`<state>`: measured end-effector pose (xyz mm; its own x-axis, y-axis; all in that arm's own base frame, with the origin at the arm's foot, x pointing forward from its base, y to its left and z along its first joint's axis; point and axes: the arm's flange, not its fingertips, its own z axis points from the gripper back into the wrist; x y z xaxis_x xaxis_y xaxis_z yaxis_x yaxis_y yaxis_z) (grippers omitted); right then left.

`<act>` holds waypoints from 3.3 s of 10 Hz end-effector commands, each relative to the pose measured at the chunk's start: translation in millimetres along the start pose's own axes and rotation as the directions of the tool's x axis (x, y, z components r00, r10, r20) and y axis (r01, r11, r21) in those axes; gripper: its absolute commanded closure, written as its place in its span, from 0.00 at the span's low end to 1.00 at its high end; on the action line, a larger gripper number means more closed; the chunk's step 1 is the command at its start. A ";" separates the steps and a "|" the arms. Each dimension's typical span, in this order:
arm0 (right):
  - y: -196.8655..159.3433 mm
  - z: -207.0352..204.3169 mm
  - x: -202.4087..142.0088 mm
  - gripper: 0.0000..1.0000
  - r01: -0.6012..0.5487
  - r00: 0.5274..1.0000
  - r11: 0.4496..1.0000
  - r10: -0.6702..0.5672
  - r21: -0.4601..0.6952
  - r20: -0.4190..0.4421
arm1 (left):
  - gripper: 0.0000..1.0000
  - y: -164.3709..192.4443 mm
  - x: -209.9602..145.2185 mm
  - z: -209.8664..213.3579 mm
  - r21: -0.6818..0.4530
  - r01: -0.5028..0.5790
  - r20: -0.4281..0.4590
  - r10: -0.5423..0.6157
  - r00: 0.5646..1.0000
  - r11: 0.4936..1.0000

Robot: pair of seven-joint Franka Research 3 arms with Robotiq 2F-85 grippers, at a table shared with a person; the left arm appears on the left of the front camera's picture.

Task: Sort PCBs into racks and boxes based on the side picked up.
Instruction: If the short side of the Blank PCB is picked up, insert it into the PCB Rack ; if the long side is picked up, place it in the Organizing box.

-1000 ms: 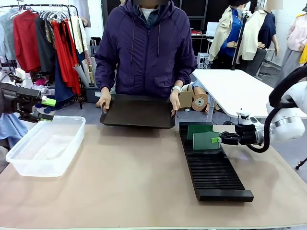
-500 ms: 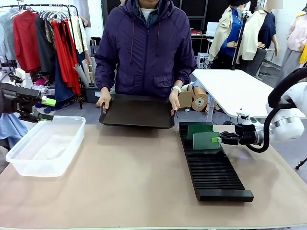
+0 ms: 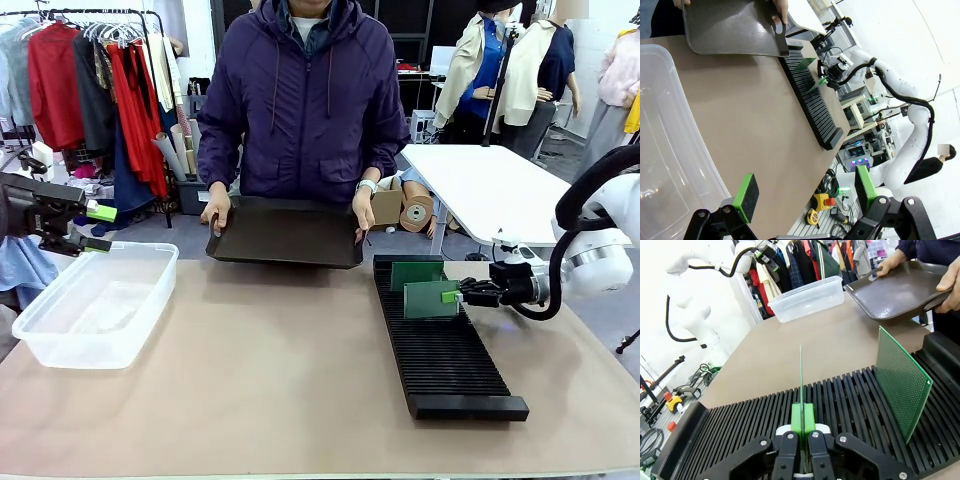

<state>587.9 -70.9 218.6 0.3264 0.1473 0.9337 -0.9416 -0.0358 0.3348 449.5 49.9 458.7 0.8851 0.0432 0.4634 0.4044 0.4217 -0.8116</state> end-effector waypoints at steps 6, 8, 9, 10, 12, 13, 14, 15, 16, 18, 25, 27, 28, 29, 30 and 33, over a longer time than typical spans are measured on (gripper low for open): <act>-5.7 0.5 -3.4 1.00 -0.033 0.999 0.999 0.033 0.008 -0.013 | 0.00 -1.4 0.5 1.3 0.001 0.001 0.002 -0.001 1.000 1.000; -5.1 -0.4 -6.2 1.00 -0.040 0.999 0.999 0.040 0.007 -0.023 | 0.00 -1.4 0.5 1.3 0.001 0.001 0.002 -0.001 1.000 1.000; -4.6 -0.7 -7.7 1.00 -0.043 0.999 0.999 0.043 0.006 -0.025 | 0.00 -1.4 0.5 1.3 0.001 0.001 0.002 -0.001 1.000 1.000; -2.3 -1.1 -9.1 1.00 -0.052 0.998 0.999 0.052 0.002 -0.029 | 0.00 -1.4 0.5 1.3 0.001 0.001 0.002 -0.001 1.000 1.000; 1.2 -1.9 -12.4 1.00 -0.061 0.998 0.998 0.061 0.004 -0.032 | 0.00 -1.4 0.5 1.3 0.001 0.001 0.002 -0.001 1.000 1.000; 2.1 -2.5 -14.8 1.00 -0.061 0.998 0.998 0.061 0.003 -0.033 | 0.00 -1.4 0.5 1.3 0.001 0.001 0.002 -0.001 1.000 1.000; 3.3 -3.0 -17.4 1.00 -0.061 0.998 0.998 0.061 0.004 -0.034 | 0.00 -1.4 0.5 1.3 0.001 0.001 0.002 -0.001 1.000 1.000; 4.4 -3.7 -19.4 1.00 -0.061 0.998 0.998 0.061 0.002 -0.035 | 0.00 -1.4 0.5 1.3 0.001 0.001 0.002 -0.001 1.000 1.000; 5.9 -4.2 -21.4 1.00 -0.062 0.997 0.998 0.062 0.001 -0.036 | 0.00 -1.4 0.5 1.3 0.001 0.001 0.002 -0.001 1.000 1.000; 8.6 -5.6 -24.2 1.00 -0.066 0.997 0.998 0.066 -0.007 -0.042 | 0.00 -1.4 0.5 1.3 0.001 0.001 0.002 -0.001 1.000 1.000; 9.0 -5.6 -19.8 1.00 -0.063 0.998 0.997 0.063 0.035 -0.016 | 0.00 -1.4 0.5 1.3 0.001 0.001 0.002 -0.001 1.000 1.000; 7.8 -5.9 -18.3 1.00 -0.056 0.998 0.998 0.056 0.038 -0.001 | 0.00 -1.4 0.5 1.3 0.001 0.001 0.002 -0.001 1.000 1.000; 7.6 -6.2 -18.1 1.00 -0.055 0.998 0.997 0.056 0.046 -0.006 | 0.00 -1.4 0.5 1.3 0.001 0.001 0.002 -0.001 1.000 1.000; 7.9 -5.9 -18.1 1.00 -0.058 0.998 0.997 0.058 0.046 -0.008 | 0.00 -1.4 0.5 1.3 0.001 0.001 0.002 -0.001 1.000 1.000; 10.9 -4.2 -19.5 1.00 -0.071 0.997 0.997 0.071 0.042 -0.015 | 0.00 -1.4 0.5 1.3 0.001 0.001 0.002 -0.001 1.000 1.000; 16.5 -0.6 -27.3 1.00 -0.085 0.996 0.996 0.085 0.009 -0.031 | 0.00 -1.4 0.5 1.3 0.001 0.001 0.002 -0.001 1.000 1.000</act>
<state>580.8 -71.1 208.6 0.2758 0.1287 0.9526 -0.9564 -0.0624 0.2853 449.5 49.9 458.7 0.8851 0.0431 0.4634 0.4044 0.4217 -0.8116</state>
